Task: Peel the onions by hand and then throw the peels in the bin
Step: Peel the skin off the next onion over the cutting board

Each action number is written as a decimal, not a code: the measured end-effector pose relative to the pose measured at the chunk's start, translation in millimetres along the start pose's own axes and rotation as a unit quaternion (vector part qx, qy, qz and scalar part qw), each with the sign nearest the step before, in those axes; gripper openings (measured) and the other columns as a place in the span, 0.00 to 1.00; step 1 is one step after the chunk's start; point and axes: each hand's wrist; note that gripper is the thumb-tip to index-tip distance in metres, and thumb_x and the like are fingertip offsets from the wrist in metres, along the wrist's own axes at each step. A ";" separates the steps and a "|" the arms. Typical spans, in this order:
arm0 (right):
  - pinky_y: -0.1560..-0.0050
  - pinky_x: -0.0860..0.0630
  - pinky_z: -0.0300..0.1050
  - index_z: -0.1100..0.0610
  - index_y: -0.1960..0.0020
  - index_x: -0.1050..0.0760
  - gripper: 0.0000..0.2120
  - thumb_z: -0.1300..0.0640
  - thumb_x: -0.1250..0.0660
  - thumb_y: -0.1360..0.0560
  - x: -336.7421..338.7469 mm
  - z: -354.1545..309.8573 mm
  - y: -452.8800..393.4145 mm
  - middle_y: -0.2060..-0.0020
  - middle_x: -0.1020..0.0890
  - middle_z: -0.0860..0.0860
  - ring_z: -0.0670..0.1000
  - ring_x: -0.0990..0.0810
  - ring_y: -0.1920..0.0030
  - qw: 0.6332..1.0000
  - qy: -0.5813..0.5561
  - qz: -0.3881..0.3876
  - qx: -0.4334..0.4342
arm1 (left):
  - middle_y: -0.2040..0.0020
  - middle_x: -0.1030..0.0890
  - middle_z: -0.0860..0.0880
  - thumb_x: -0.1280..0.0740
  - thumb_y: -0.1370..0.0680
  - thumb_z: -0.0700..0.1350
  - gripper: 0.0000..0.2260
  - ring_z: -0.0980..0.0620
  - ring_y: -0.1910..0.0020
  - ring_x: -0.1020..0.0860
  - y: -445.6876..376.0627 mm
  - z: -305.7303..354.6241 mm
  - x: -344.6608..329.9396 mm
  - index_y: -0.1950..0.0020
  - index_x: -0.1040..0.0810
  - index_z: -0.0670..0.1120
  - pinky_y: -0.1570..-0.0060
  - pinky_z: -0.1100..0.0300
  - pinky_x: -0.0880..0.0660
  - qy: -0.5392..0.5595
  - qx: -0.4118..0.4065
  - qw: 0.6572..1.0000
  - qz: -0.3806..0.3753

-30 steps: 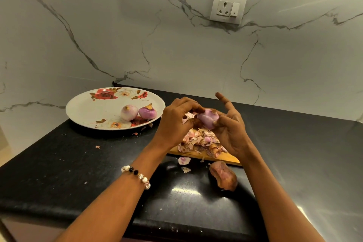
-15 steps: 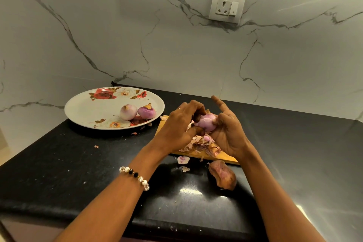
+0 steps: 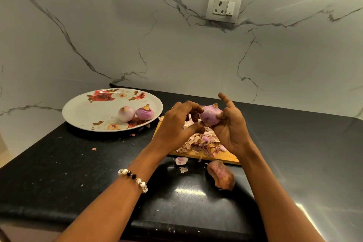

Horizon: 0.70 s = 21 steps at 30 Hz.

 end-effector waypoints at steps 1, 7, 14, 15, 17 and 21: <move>0.49 0.20 0.57 0.53 0.25 0.40 0.37 0.70 0.43 0.33 -0.1 -0.1 -0.3 0.39 0.32 0.65 0.66 0.22 0.43 1.000 0.017 -0.001 0.005 | 0.55 0.23 0.54 0.24 0.31 0.46 0.17 0.60 0.59 0.28 -0.3 0.2 -0.8 0.45 0.23 0.44 0.59 0.73 0.31 -0.001 -0.002 1.000 0.008; 0.53 0.18 0.52 0.53 0.23 0.44 0.35 0.76 0.48 0.26 -5.8 5.0 3.4 0.52 0.24 0.67 0.59 0.17 0.55 0.992 0.122 -0.028 0.017 | 0.55 0.22 0.49 0.25 0.29 0.41 0.10 0.61 0.60 0.27 0.4 -3.7 -4.9 0.50 0.21 0.44 0.61 0.76 0.31 -0.016 0.020 0.999 0.042; 0.50 0.19 0.50 0.51 0.21 0.50 0.42 0.69 0.40 0.31 -2.8 9.1 3.5 0.58 0.27 0.65 0.64 0.25 0.54 0.982 0.181 -0.045 0.030 | 0.60 0.23 0.55 0.23 0.30 0.46 0.09 0.59 0.64 0.25 2.5 -4.3 -5.2 0.55 0.21 0.46 0.65 0.70 0.28 0.016 0.059 0.998 0.023; 0.49 0.20 0.50 0.52 0.21 0.50 0.40 0.71 0.41 0.28 -1.0 10.0 3.5 0.62 0.25 0.63 0.60 0.23 0.57 0.979 0.192 -0.049 0.038 | 0.60 0.23 0.55 0.23 0.30 0.46 0.09 0.59 0.64 0.25 2.7 -4.0 -4.8 0.56 0.21 0.46 0.65 0.70 0.28 0.024 0.064 0.998 0.012; 0.51 0.20 0.47 0.53 0.21 0.51 0.36 0.75 0.46 0.24 1.1 10.6 4.0 0.70 0.22 0.54 0.50 0.22 0.64 0.975 0.209 -0.057 0.047 | 0.61 0.23 0.54 0.24 0.30 0.45 0.09 0.59 0.65 0.25 2.6 -3.5 -4.5 0.56 0.21 0.45 0.65 0.70 0.29 0.036 0.068 0.997 -0.013; 0.56 0.21 0.42 0.52 0.21 0.51 0.36 0.76 0.48 0.23 -0.8 8.7 5.6 0.73 0.22 0.49 0.45 0.23 0.69 0.977 0.201 -0.061 0.041 | 0.62 0.24 0.53 0.25 0.29 0.45 0.09 0.58 0.65 0.28 2.1 -4.5 -5.4 0.57 0.22 0.43 0.66 0.69 0.30 0.020 0.045 0.998 -0.045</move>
Point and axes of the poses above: each hand's wrist, its own y-axis away from the middle knuckle, its own x-axis out of the back of the hand, z = x × y
